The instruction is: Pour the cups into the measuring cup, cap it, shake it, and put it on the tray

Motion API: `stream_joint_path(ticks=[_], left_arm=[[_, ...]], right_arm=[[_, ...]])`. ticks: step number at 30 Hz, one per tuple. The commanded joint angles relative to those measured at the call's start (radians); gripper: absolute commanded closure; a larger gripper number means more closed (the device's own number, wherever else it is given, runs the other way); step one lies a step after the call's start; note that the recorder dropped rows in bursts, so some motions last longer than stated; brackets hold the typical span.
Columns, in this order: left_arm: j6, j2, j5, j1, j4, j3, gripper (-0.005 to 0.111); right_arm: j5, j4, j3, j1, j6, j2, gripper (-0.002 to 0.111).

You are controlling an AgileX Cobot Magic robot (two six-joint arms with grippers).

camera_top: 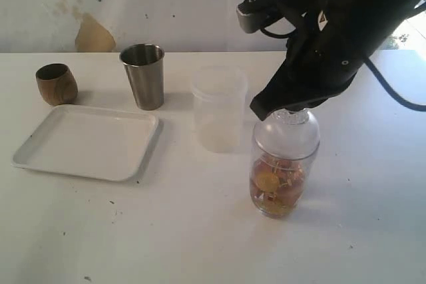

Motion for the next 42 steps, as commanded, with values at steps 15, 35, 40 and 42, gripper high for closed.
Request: stream_joint_path(ticks=[15,35,40,42], left_arm=[[-0.004,-0.005,-0.014,-0.001,0.004,0.004,0.107],[-0.004,-0.005,-0.014,-0.001,0.004,0.004,0.107],[-0.004,-0.005,-0.014,-0.001,0.004,0.004,0.107],[-0.004,-0.005,-0.014,-0.001,0.004,0.004,0.107]], right_arm=[[0.033,0.006,0.002,-0.004,-0.016,0.065,0.108],[-0.081,0.009,-0.002,-0.004,-0.038,-0.067,0.07],[-0.119,0.009,-0.004,-0.004,-0.064,-0.12,0.056],[-0.135,0.007,-0.004,-0.004,-0.064,-0.145,0.05]])
